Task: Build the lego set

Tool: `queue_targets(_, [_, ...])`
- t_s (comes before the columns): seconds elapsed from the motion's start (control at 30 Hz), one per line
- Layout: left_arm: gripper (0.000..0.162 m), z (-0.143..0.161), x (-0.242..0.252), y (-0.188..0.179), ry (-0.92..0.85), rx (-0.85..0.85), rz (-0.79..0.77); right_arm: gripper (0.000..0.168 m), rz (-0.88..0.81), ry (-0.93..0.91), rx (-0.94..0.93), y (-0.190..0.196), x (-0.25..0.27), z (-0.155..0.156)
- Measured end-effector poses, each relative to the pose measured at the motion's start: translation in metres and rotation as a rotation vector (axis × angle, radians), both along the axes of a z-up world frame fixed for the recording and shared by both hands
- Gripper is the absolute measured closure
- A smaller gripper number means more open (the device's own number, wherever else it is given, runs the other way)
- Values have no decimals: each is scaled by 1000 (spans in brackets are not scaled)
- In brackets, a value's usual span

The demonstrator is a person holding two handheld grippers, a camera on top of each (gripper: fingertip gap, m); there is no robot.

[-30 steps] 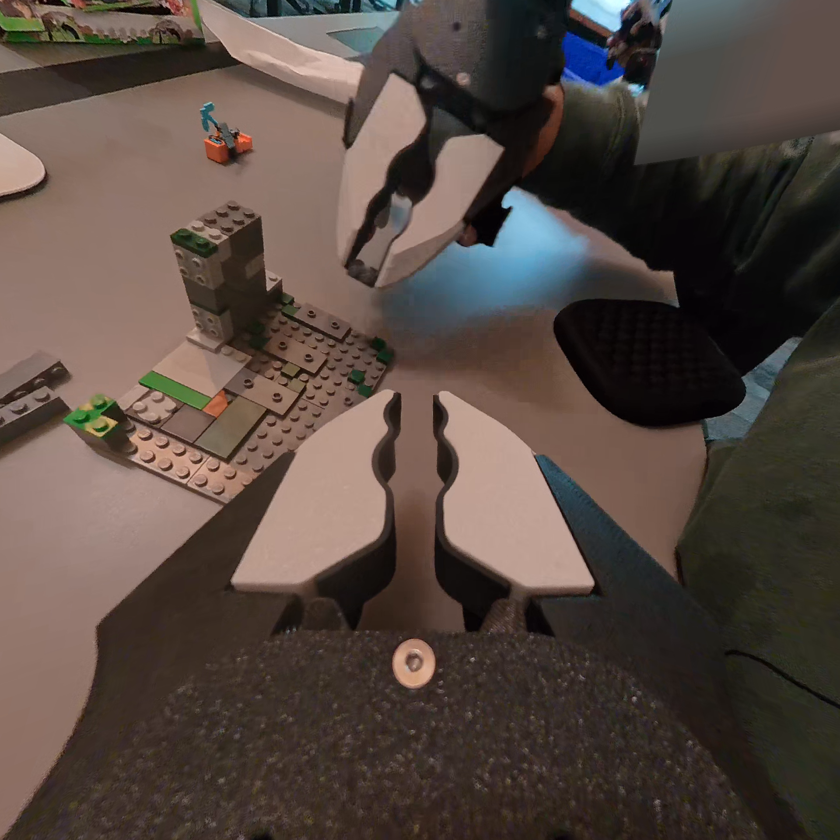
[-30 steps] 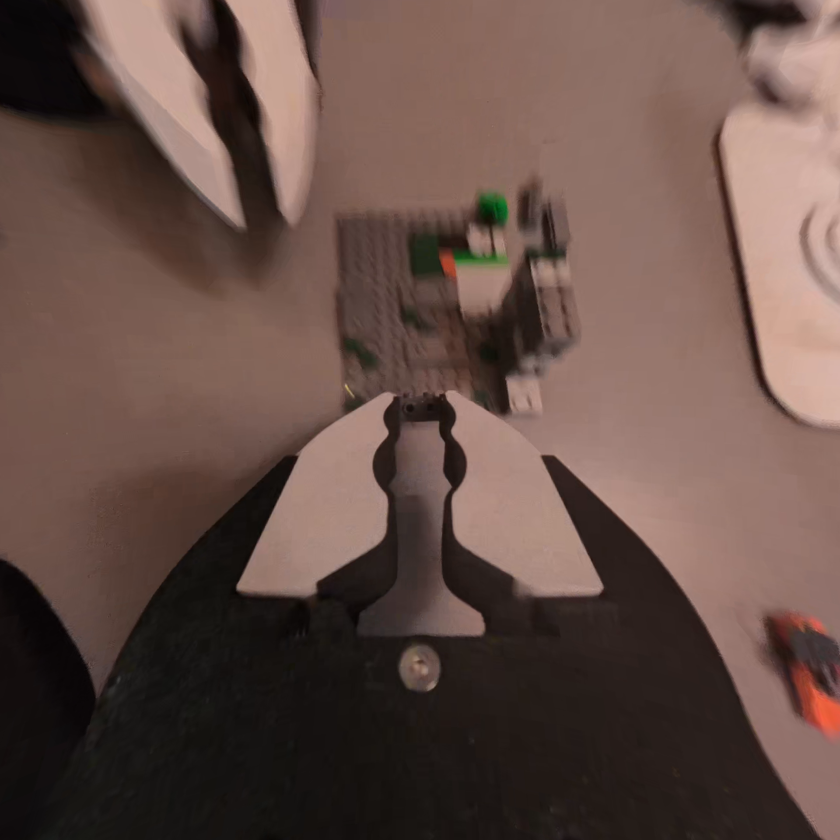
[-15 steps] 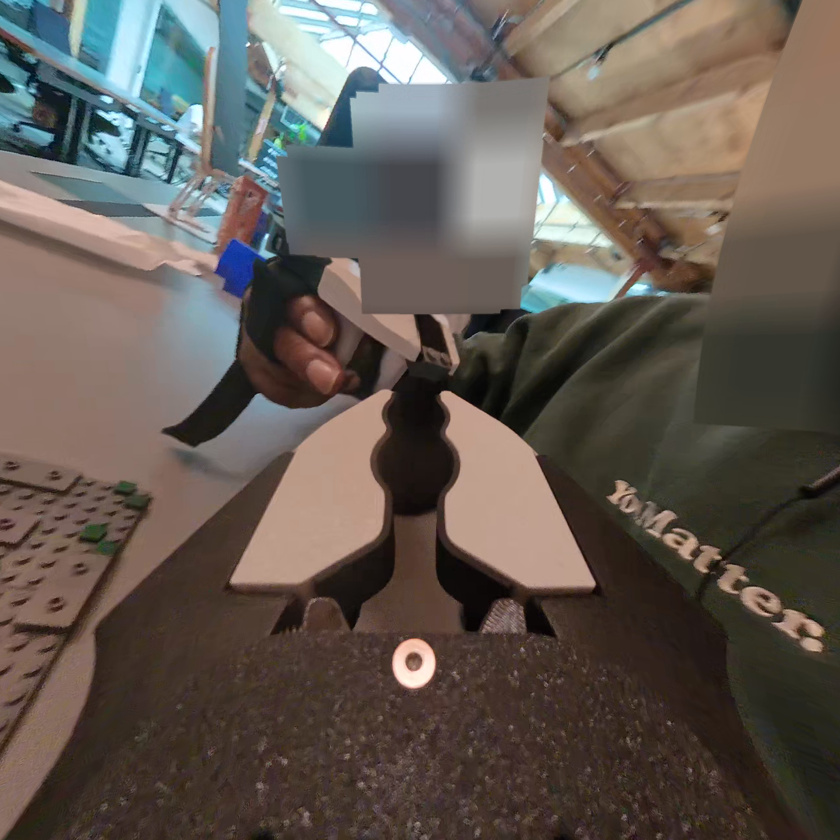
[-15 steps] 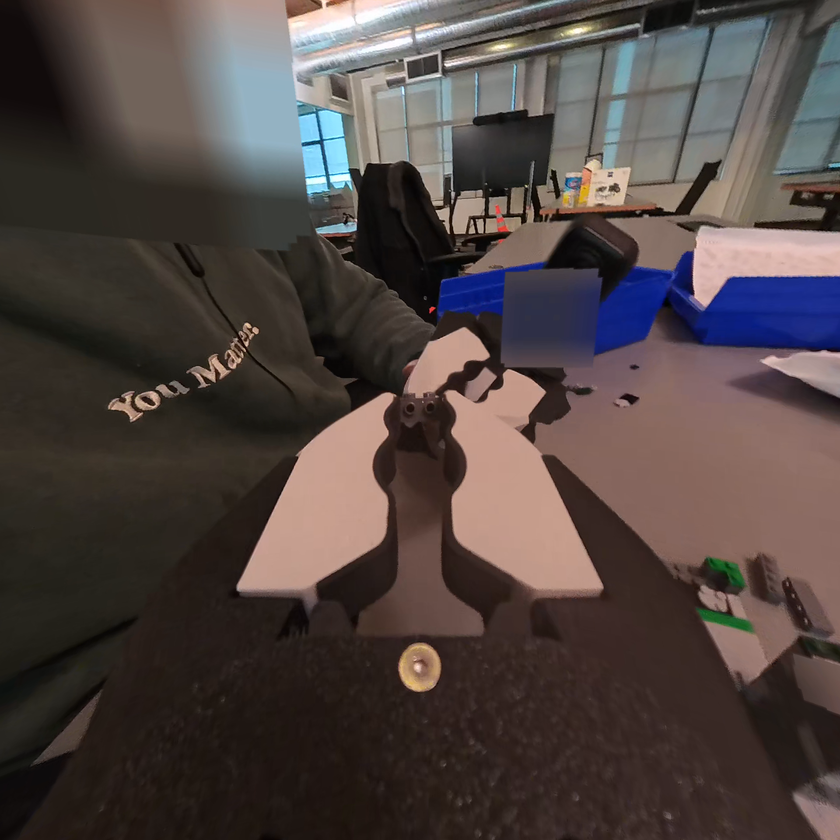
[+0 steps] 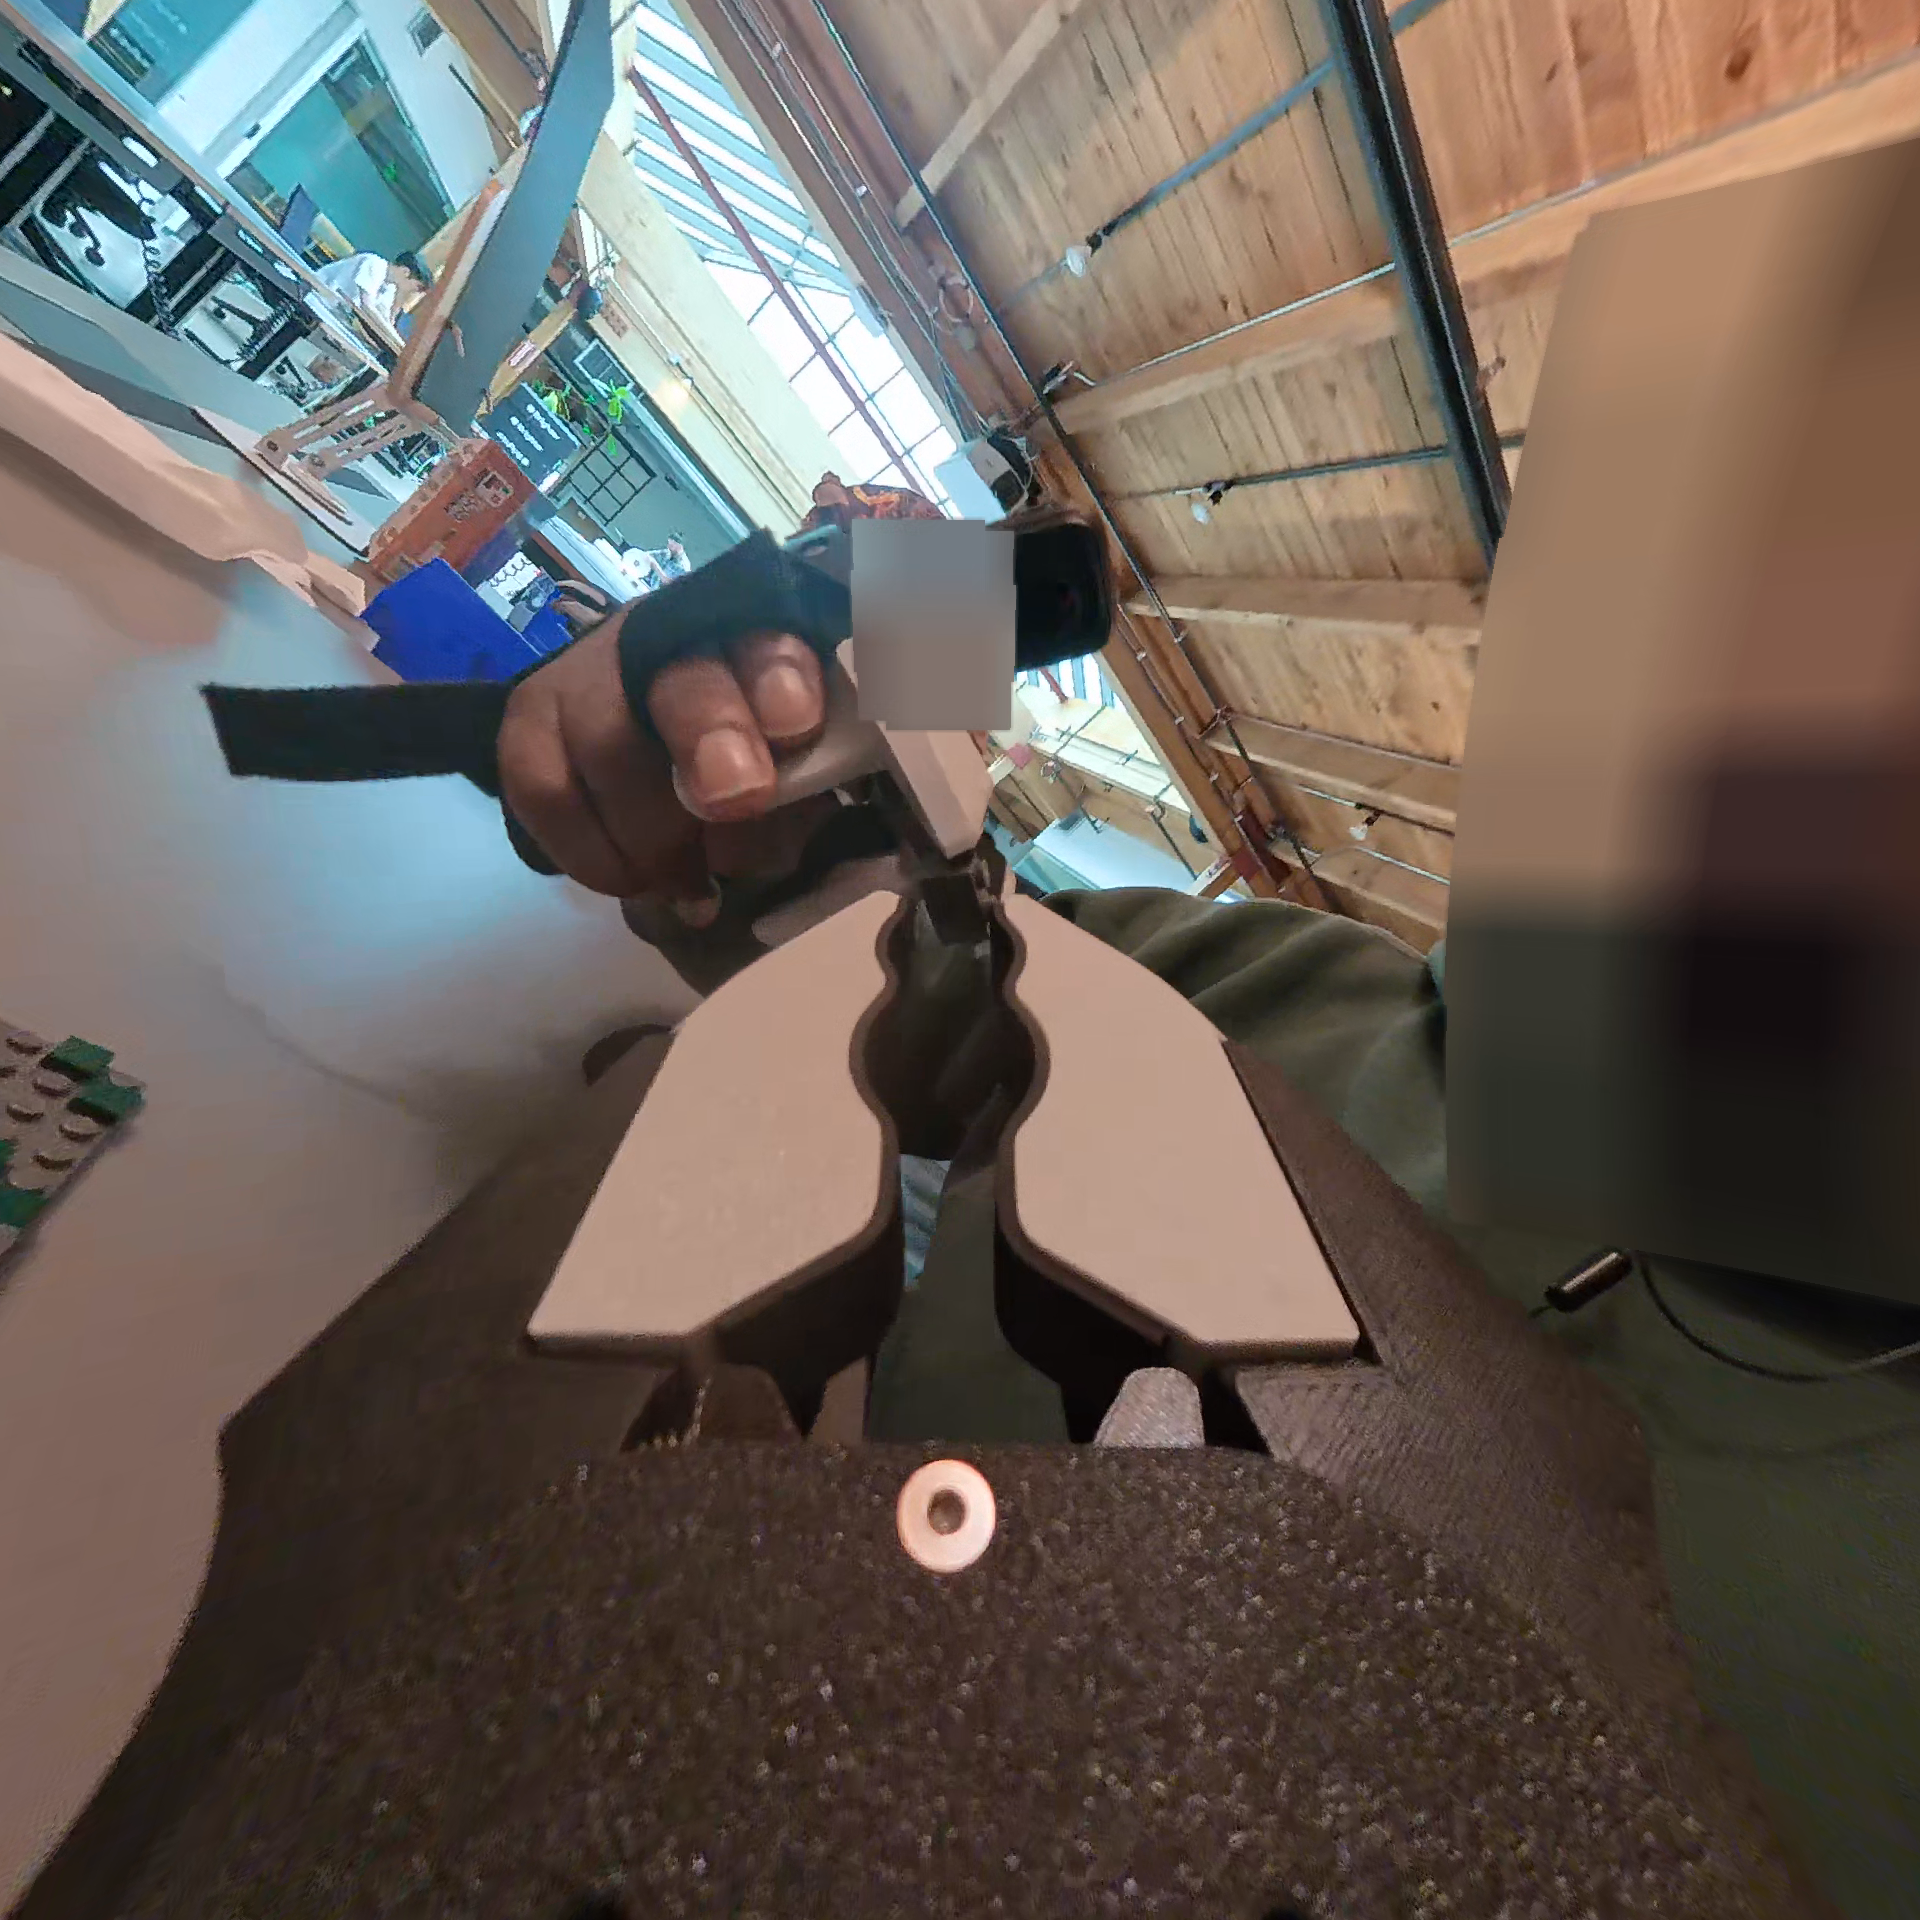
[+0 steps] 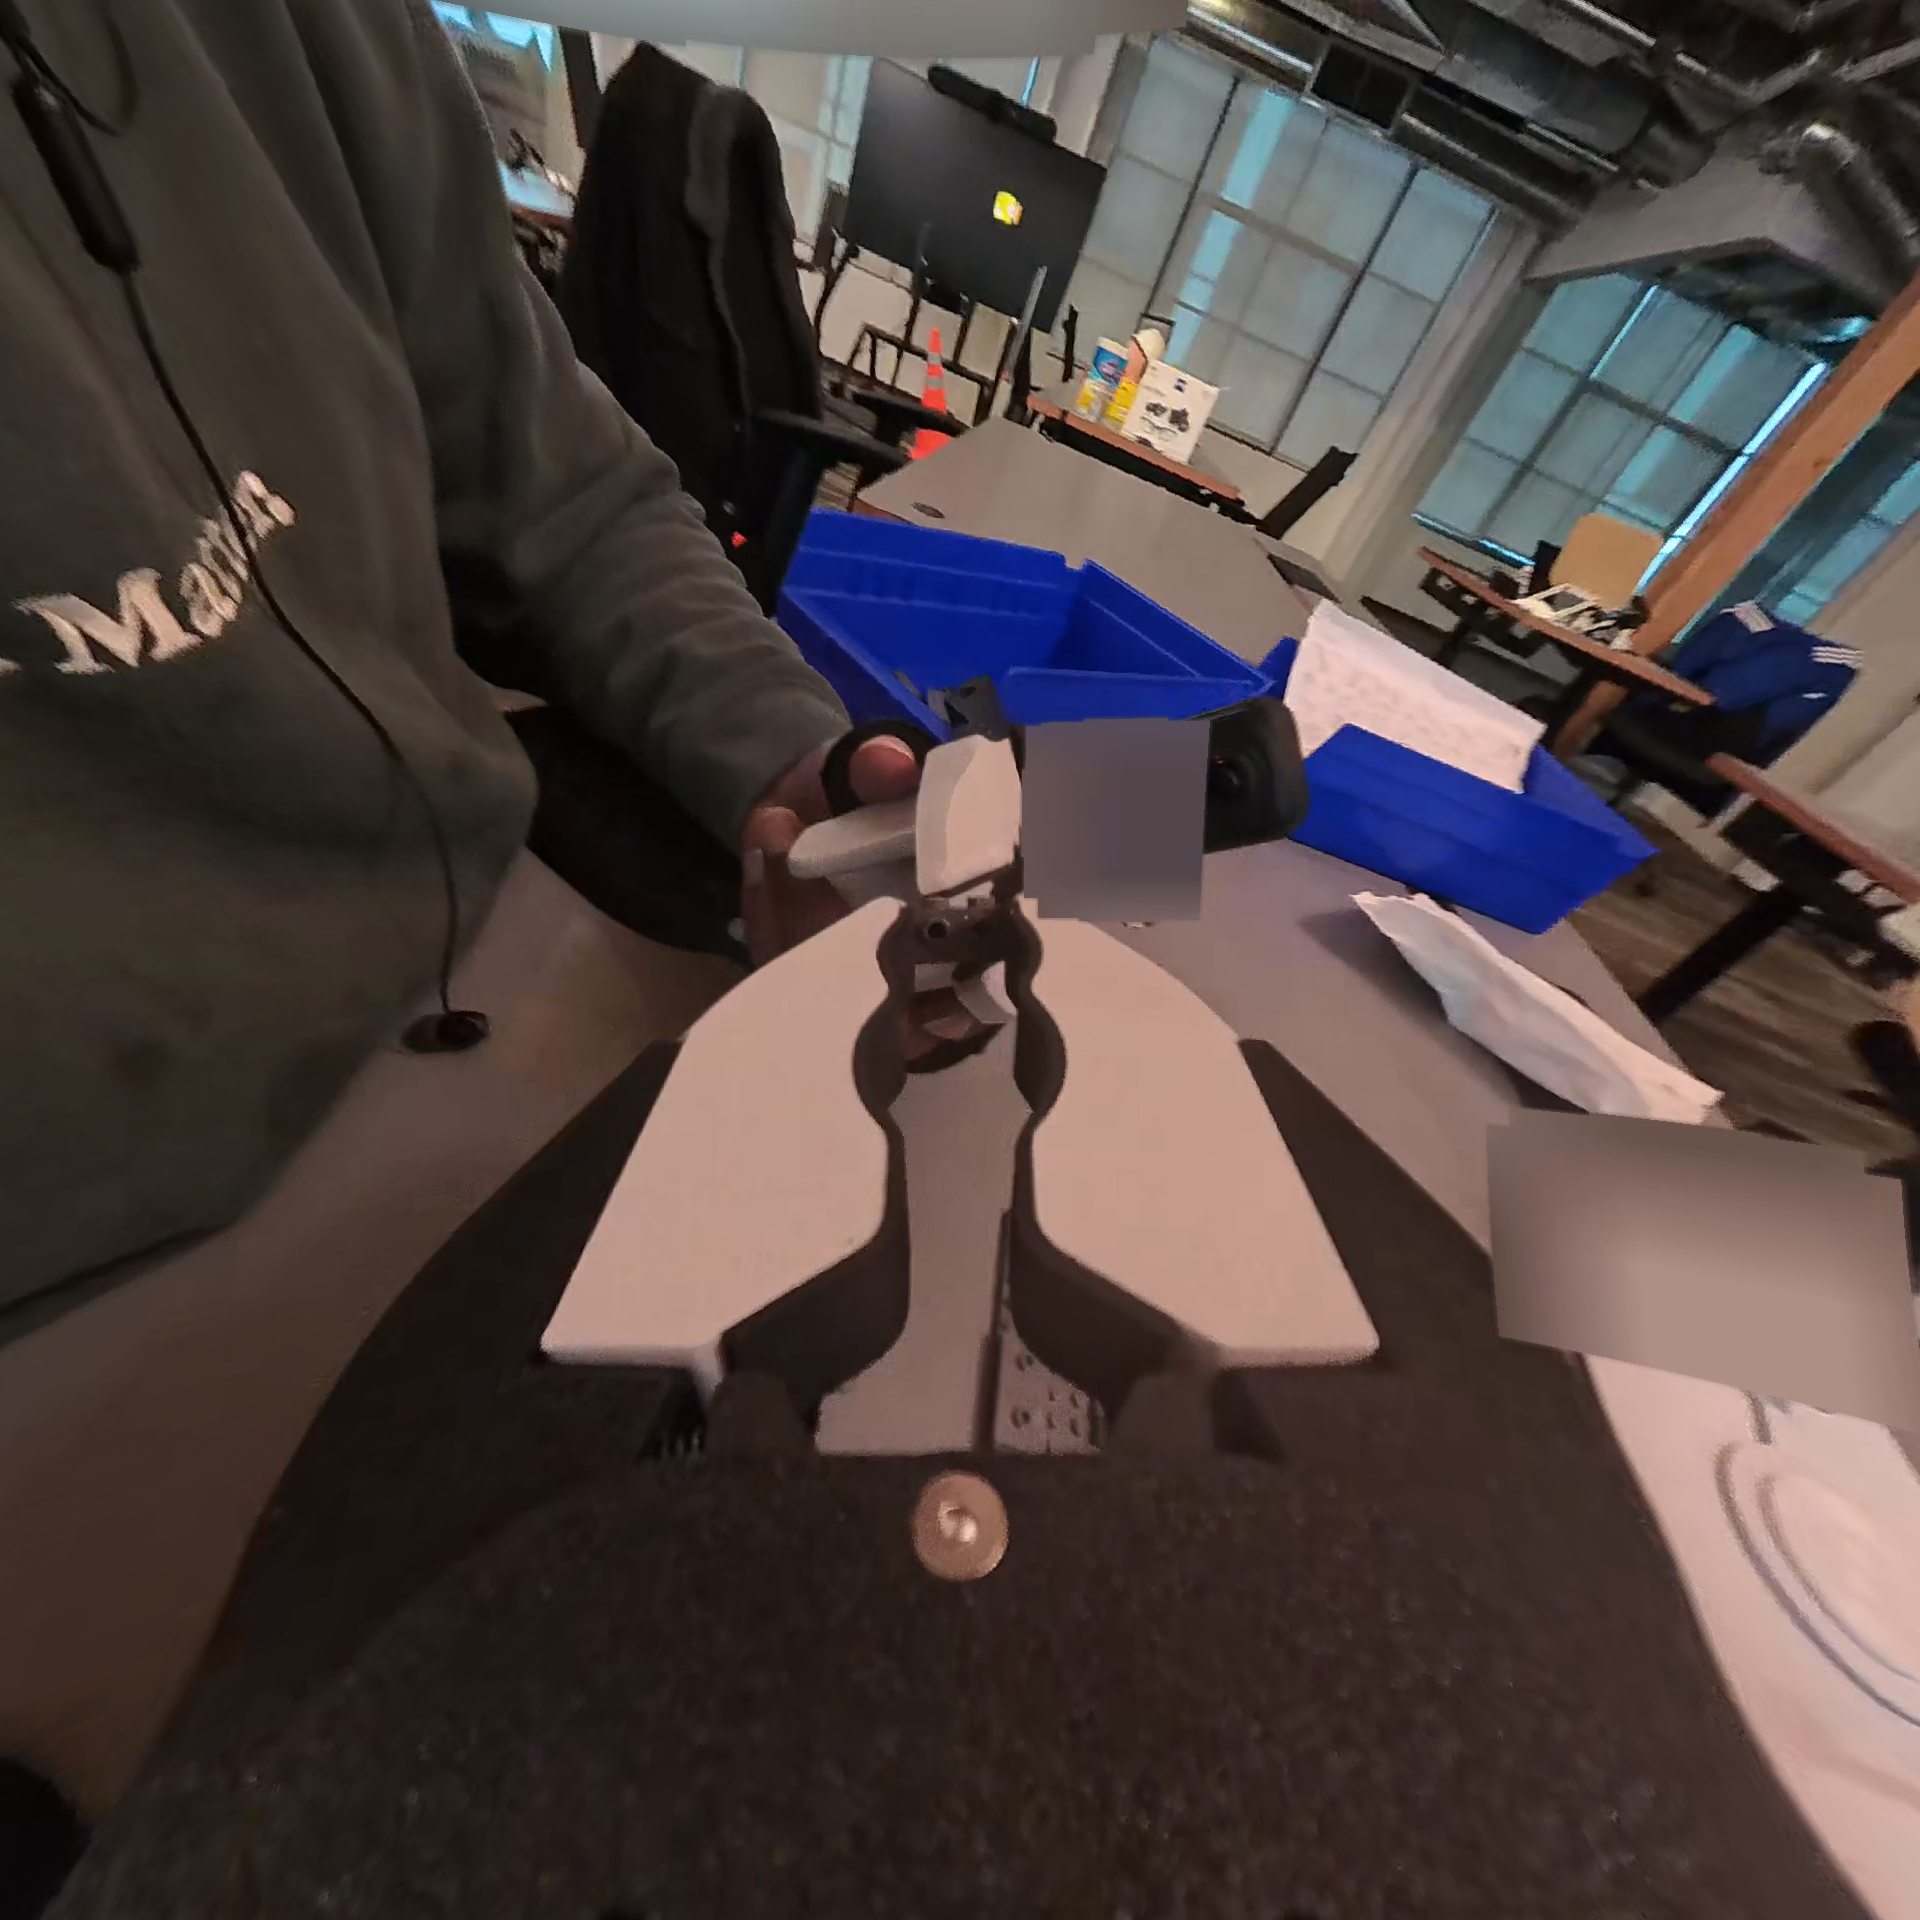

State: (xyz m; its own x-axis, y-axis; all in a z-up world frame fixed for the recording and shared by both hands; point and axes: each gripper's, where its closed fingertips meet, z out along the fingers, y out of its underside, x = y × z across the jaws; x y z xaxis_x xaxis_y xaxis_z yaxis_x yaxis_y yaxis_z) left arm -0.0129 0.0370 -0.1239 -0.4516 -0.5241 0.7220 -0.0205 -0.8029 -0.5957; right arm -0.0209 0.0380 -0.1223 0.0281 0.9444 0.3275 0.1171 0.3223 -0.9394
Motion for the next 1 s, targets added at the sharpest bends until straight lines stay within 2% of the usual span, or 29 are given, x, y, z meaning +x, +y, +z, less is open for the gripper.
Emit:
queue_targets(0.4, [139, -7, 1, 8, 3, -76, -2, 152, -63, -27, 112, 5, 0, -6])
queue_targets(0.53, [140, -8, 3, 5, 7, -76, -5, 152, -67, -34, 117, 4, 0, -9])
queue_targets(0.63, [150, -7, 3, 3, 5, -68, -15, 152, -72, -45, 129, 4, -2, -12])
queue_targets(0.7, [150, -9, 3, 6, 22, -58, 7, 152, -82, -50, 133, 6, -2, -13])
queue_targets(0.83, [151, -21, 5, 21, 112, -60, 89, 150, -153, -113, 120, 18, 0, -22])
queue_targets(1.0, [151, -56, 6, 40, 358, 45, 240, 143, -254, -255, 146, 29, 5, -30])
